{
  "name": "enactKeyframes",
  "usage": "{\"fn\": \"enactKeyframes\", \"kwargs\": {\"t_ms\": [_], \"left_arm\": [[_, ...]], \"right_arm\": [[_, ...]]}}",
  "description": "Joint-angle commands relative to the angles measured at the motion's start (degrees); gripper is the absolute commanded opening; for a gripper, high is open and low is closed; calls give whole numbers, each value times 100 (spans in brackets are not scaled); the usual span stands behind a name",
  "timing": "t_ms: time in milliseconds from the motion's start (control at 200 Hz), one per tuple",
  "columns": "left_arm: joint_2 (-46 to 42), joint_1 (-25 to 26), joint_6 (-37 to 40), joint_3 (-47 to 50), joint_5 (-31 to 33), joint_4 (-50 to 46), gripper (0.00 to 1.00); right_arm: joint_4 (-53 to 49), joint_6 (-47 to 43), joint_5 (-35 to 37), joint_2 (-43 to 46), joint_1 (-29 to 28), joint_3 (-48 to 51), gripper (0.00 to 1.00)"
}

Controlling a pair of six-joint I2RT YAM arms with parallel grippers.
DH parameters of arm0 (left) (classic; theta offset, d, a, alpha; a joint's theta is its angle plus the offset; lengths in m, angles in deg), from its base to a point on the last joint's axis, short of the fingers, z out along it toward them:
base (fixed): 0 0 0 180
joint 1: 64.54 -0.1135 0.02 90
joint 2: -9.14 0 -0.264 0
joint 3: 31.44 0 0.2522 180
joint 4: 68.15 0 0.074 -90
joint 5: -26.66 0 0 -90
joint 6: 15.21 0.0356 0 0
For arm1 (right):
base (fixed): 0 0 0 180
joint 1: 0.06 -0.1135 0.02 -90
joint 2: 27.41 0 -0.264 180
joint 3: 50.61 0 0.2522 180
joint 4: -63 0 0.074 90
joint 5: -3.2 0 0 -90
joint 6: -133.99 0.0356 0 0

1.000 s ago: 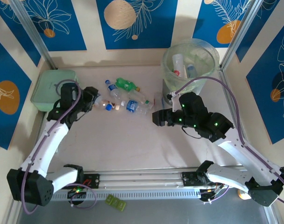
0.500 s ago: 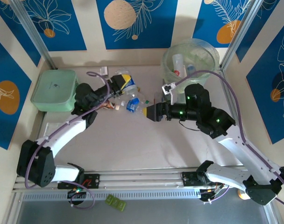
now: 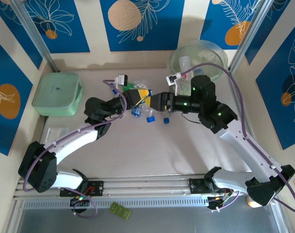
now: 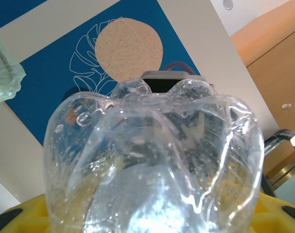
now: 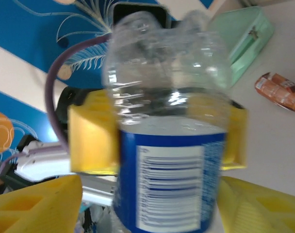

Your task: Put the plastic bottles in the bin

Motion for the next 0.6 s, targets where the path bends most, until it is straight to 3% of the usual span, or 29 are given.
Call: {"fn": "enactKeyframes", "kwargs": {"t_ms": [0, 280, 485, 595], "left_arm": [[20, 73, 151, -1, 55, 342, 39], [-41, 90, 322, -20, 140, 131, 39], [-184, 106, 514, -16, 180, -127, 39], [-231, 118, 602, -31, 197, -248, 39]], "right_arm": [[64, -7, -277, -23, -126, -9, 65], [305, 143, -382, 249, -11, 366, 61], [307, 175, -509, 302, 6, 545, 65], [406, 226, -510, 370, 15, 657, 53]]}}
